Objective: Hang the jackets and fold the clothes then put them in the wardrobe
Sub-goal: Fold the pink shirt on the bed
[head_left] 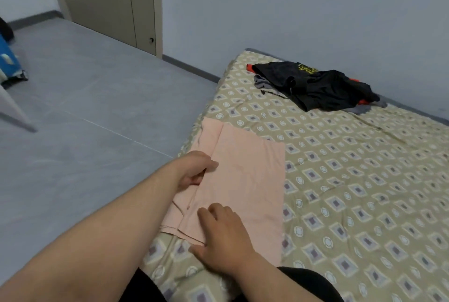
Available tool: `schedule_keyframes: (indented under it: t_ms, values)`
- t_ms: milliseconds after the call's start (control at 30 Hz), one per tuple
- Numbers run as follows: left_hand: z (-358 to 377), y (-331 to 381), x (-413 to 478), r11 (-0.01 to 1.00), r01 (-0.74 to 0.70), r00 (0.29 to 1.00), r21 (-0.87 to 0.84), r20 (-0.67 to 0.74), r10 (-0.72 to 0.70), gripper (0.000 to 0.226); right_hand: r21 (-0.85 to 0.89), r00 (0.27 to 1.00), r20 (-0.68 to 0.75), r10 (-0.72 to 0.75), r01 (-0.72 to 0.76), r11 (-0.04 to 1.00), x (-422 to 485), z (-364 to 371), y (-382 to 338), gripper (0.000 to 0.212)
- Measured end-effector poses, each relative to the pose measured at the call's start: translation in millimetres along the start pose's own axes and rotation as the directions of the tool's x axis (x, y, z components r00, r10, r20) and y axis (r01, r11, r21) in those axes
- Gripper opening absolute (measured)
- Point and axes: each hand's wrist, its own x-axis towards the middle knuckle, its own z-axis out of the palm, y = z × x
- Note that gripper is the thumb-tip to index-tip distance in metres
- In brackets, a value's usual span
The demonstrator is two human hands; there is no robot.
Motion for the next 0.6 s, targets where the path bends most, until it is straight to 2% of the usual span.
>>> schedule_keyframes:
  t_ms: [100, 167, 233, 433, 533, 600]
  values:
    - [-0.7, 19.8, 6.7, 0.991, 0.094, 0.978, 0.091, 0.179, -0.109, 0.004, 0.040, 0.999, -0.030, 0.026, -0.025, 0.999, 7.5, 5.3, 5.6, 0.052]
    - [-0.8, 20.4, 4.2, 0.969, 0.188, 0.913, 0.158, 0.337, -0.232, 0.008, 0.105, 0.998, -0.058, 0.035, -0.028, 0.994, 7.4, 9.6, 10.8, 0.044]
    - [-2.3, 12.9, 3.6, 0.953, 0.225, 0.865, 0.201, 0.409, -0.291, 0.016, 0.184, 0.995, -0.090, 0.047, -0.030, 0.982, 7.1, 11.4, 14.0, 0.036]
    - [-2.7, -6.1, -1.6, 0.970, 0.230, 0.859, 0.080, 0.452, -0.241, 0.031, 0.395, 0.978, -0.168, 0.123, -0.047, 0.917, 7.9, 6.0, 11.6, 0.023]
    - [9.3, -9.3, -0.5, 0.972, 0.227, 0.913, -0.061, 0.360, -0.191, 0.040, 0.458, 0.963, -0.153, 0.221, -0.129, 0.879, 7.3, 3.9, 6.5, 0.041]
    - [16.4, -10.2, 1.3, 0.971, 0.208, 0.948, -0.117, 0.267, -0.171, 0.040, 0.480, 0.938, -0.160, 0.308, -0.199, 0.855, 9.0, 2.9, 5.5, 0.040]
